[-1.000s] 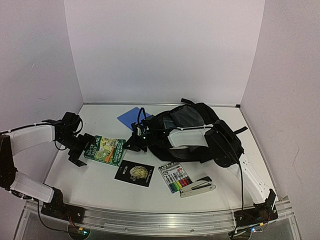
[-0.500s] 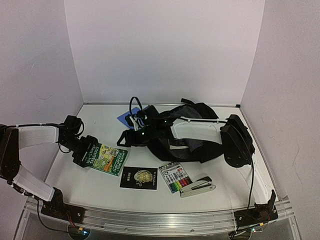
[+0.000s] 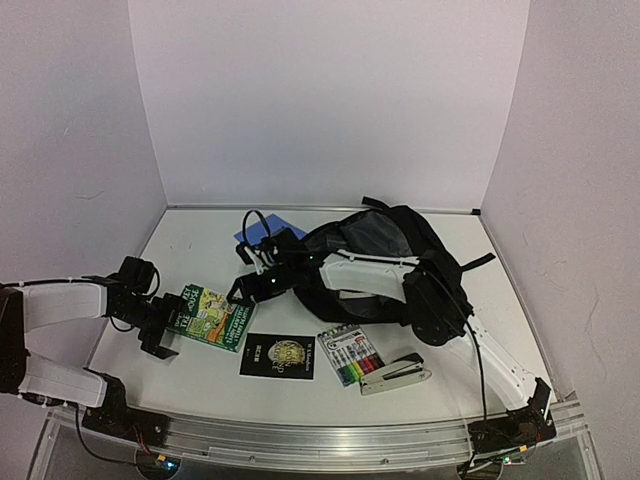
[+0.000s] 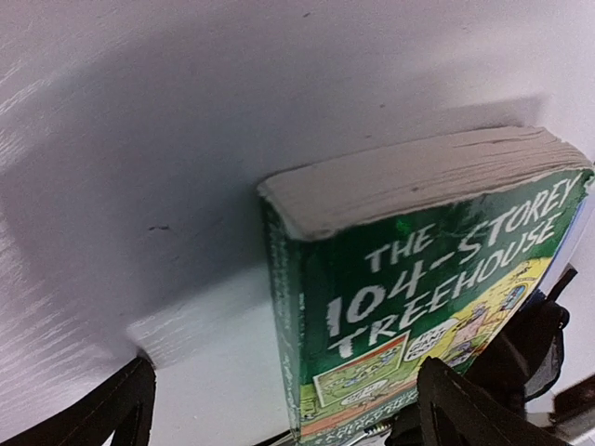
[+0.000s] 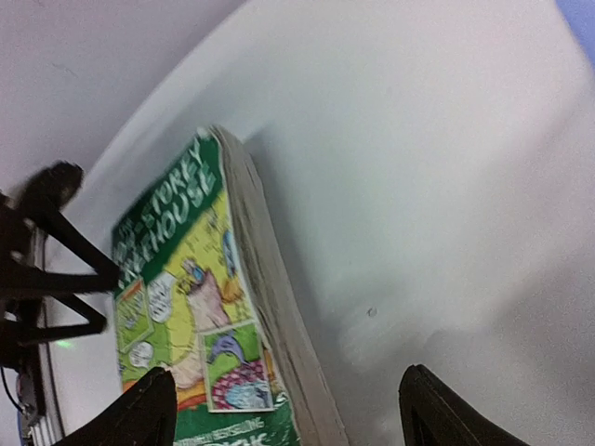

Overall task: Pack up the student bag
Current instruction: Move the book to the center of the board.

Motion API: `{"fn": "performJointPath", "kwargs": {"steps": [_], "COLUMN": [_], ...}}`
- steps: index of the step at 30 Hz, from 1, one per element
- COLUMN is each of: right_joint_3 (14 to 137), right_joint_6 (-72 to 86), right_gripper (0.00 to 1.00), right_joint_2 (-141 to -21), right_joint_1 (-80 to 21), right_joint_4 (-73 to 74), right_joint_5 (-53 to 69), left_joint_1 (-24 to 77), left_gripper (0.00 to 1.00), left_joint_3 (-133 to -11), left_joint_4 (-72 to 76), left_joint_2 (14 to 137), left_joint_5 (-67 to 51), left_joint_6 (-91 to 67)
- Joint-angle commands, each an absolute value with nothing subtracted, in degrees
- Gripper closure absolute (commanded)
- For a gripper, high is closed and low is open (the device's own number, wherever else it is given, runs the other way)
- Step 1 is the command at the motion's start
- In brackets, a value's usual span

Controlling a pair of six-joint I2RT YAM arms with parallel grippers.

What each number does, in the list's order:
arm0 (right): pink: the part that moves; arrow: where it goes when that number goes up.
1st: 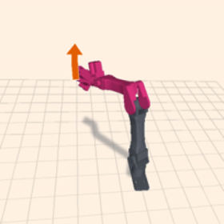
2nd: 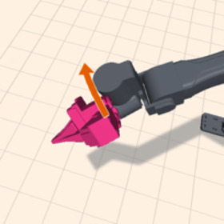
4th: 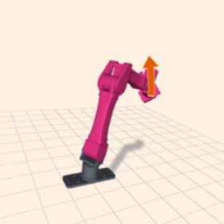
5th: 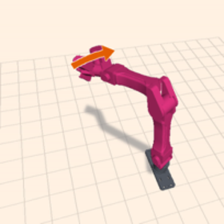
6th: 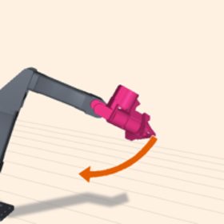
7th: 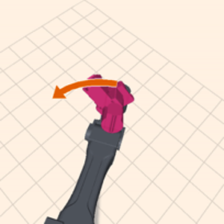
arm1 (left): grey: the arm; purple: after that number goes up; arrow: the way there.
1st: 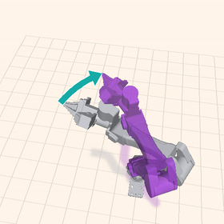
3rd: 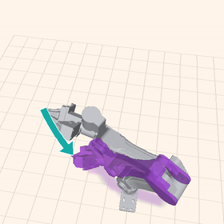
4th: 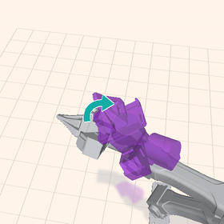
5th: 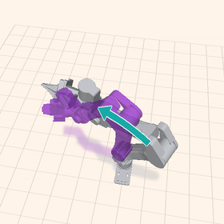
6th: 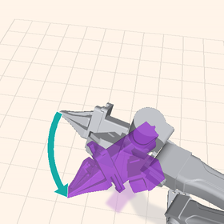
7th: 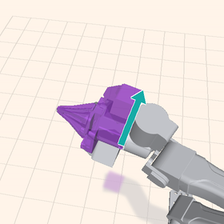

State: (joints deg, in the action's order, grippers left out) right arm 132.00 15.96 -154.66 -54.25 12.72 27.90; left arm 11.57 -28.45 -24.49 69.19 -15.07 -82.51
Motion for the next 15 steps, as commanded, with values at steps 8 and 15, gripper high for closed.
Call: {"fn": "performJointPath", "kwargs": {"steps": [8, 15], "right_joint_3": [132.11, 127.25], "right_joint_6": [14.31, 19.07], "right_gripper": [0.55, 0.93], "right_joint_2": [-156.85, -155.48], "right_joint_1": [-55.31, -55.21], "right_joint_4": [12.64, 13.78], "right_joint_5": [29.69, 36.37], "left_joint_1": [11.38, 11.39], "left_gripper": [0.10, 0.16], "left_joint_3": [-26.22, -30.64], "left_joint_4": [2.37, 13.75], "left_joint_2": [80.26, 78.83], "left_joint_5": [-17.86, -19.63], "left_joint_6": [-77.54, -68.42]}}
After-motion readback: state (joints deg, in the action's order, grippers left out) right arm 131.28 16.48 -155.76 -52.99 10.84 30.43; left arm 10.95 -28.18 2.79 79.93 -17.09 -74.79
